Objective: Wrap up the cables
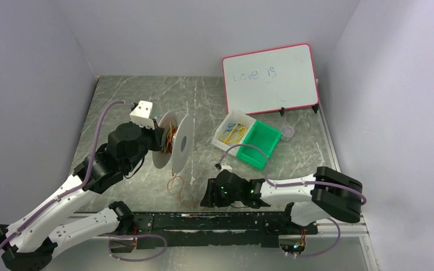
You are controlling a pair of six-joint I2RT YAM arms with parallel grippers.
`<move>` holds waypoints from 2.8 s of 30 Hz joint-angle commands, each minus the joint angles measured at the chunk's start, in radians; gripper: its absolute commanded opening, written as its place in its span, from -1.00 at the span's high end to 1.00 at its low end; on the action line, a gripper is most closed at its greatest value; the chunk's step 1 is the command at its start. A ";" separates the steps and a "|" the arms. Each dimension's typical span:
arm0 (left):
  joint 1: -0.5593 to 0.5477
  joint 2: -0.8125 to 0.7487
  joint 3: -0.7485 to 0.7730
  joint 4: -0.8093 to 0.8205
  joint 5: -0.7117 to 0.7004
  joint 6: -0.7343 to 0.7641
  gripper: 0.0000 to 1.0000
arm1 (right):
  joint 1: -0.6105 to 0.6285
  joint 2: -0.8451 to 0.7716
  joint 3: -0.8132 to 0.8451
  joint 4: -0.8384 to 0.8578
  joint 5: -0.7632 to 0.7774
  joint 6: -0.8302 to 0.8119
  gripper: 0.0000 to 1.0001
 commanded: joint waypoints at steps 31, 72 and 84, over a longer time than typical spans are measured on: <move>-0.003 0.033 0.024 0.044 -0.073 -0.061 0.86 | -0.017 -0.073 -0.039 0.124 0.119 -0.171 1.00; -0.019 0.300 0.064 -0.111 -0.148 -0.036 0.86 | 0.024 -0.246 1.097 -0.576 0.488 -0.992 1.00; -0.070 0.225 0.007 -0.122 -0.029 0.031 0.86 | -0.078 -0.129 1.242 -0.452 0.581 -1.197 1.00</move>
